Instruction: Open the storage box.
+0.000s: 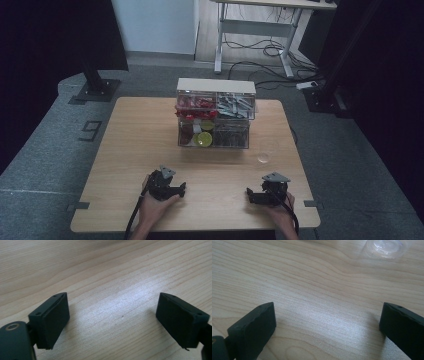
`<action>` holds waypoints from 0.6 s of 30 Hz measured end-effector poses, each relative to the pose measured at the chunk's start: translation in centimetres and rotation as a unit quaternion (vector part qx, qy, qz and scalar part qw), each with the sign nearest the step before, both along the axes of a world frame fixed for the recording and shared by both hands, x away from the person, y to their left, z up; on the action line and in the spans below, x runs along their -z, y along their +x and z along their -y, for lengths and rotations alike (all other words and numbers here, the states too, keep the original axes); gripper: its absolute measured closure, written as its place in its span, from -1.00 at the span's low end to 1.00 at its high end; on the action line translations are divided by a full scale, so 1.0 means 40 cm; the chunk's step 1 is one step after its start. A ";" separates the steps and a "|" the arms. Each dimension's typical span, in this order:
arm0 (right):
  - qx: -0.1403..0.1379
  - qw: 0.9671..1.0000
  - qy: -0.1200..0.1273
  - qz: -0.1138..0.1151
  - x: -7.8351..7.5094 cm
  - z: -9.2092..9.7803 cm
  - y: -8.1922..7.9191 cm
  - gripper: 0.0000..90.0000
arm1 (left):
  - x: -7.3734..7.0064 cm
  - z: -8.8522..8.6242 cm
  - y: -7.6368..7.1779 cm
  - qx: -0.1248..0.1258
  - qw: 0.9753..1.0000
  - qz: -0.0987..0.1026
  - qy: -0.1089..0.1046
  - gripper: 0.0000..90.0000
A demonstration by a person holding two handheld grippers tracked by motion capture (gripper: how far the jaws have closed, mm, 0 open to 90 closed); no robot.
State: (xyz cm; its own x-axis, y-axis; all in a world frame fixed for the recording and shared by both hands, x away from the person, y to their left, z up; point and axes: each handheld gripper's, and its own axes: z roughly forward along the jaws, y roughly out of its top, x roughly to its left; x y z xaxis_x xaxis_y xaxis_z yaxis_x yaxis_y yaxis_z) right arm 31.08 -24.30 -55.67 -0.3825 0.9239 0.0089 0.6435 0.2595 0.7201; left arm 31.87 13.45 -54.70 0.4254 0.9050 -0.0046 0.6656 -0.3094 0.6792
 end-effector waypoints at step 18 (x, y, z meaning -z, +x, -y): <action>0.010 1.000 0.001 0.003 -0.001 -0.001 -0.005 -0.94 | -0.015 -0.029 -0.023 -0.040 0.999 0.035 -0.007 -0.14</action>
State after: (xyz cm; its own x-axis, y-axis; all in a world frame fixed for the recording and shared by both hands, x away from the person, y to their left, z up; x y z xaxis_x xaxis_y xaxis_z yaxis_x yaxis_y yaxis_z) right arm 30.87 -24.27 -55.64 -0.3639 0.9314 0.0097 0.6449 0.2445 0.7241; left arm 30.96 14.63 -54.11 0.3509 0.9364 0.0101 0.6392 -0.2474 0.7281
